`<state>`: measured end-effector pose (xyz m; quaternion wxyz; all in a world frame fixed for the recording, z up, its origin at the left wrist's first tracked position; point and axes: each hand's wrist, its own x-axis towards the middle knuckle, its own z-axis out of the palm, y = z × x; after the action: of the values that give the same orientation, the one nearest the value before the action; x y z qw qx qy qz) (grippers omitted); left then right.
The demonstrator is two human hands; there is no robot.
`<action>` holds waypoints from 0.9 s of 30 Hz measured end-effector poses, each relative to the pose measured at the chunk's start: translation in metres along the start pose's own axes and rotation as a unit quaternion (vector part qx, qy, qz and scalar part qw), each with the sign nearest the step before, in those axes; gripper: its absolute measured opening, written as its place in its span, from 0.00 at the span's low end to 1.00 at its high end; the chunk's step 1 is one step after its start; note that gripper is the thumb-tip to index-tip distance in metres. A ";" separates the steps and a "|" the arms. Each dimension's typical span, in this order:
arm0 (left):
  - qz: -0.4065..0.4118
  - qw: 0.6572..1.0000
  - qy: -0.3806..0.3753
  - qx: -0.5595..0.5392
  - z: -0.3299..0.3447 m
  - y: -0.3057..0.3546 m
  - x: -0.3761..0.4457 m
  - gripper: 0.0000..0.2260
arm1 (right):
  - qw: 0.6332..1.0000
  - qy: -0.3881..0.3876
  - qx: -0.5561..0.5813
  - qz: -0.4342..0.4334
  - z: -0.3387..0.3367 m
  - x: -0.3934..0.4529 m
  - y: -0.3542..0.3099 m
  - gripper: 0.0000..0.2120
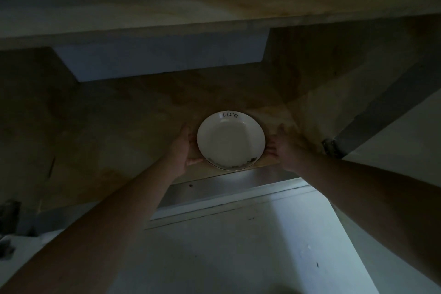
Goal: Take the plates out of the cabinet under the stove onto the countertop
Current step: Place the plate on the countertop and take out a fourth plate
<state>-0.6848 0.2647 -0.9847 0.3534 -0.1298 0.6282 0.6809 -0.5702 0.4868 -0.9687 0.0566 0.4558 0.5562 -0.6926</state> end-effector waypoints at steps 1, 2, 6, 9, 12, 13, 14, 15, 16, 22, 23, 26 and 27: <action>-0.003 1.000 -0.001 0.005 0.000 0.000 0.000 0.17 | 1.000 -0.011 0.014 -0.003 -0.001 0.000 -0.002 0.36; -0.010 1.000 -0.012 0.007 0.001 -0.001 0.000 0.18 | 0.999 -0.029 0.032 -0.007 0.000 -0.001 -0.004 0.35; -0.025 0.998 -0.059 0.011 0.005 -0.004 -0.004 0.21 | 0.995 -0.062 0.082 -0.004 0.000 -0.001 -0.008 0.34; -0.054 0.997 -0.053 -0.018 -0.001 -0.005 0.001 0.25 | 0.991 -0.085 0.096 0.022 -0.006 0.000 -0.006 0.33; -0.076 0.995 -0.057 -0.010 -0.007 -0.008 0.000 0.31 | 0.989 -0.109 0.089 0.056 -0.012 0.000 -0.003 0.34; -0.077 0.995 -0.058 -0.005 -0.007 -0.009 -0.001 0.33 | 0.989 -0.109 0.080 0.058 -0.012 0.001 -0.003 0.34; -0.076 0.995 -0.056 -0.001 -0.008 -0.009 -0.002 0.33 | 0.990 -0.103 0.073 0.060 -0.012 0.001 -0.003 0.34; -0.073 0.996 -0.054 0.004 -0.008 -0.008 -0.004 0.33 | 0.991 -0.097 0.071 0.060 -0.012 0.001 -0.003 0.34; -0.069 0.996 -0.055 0.008 -0.009 -0.007 -0.005 0.32 | 0.992 -0.092 0.071 0.058 -0.012 0.001 -0.004 0.34; -0.044 0.998 -0.043 0.015 -0.022 0.008 -0.010 0.29 | 0.990 -0.113 0.062 0.054 0.003 -0.004 -0.008 0.34; -0.044 0.998 -0.043 0.014 -0.024 0.009 -0.011 0.30 | 0.991 -0.110 0.060 0.055 0.007 -0.006 -0.009 0.34; -0.044 0.998 -0.043 0.012 -0.035 0.009 -0.017 0.32 | 0.992 -0.100 0.052 0.057 0.018 -0.008 -0.009 0.32; -0.047 0.998 -0.044 0.015 -0.037 0.009 -0.021 0.32 | 0.992 -0.103 0.052 0.057 0.019 -0.011 -0.007 0.32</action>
<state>-0.6850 0.2228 -0.9714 0.4147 -0.1237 0.6153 0.6589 -0.5788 0.4689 -0.9572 0.1291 0.4153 0.4839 -0.7594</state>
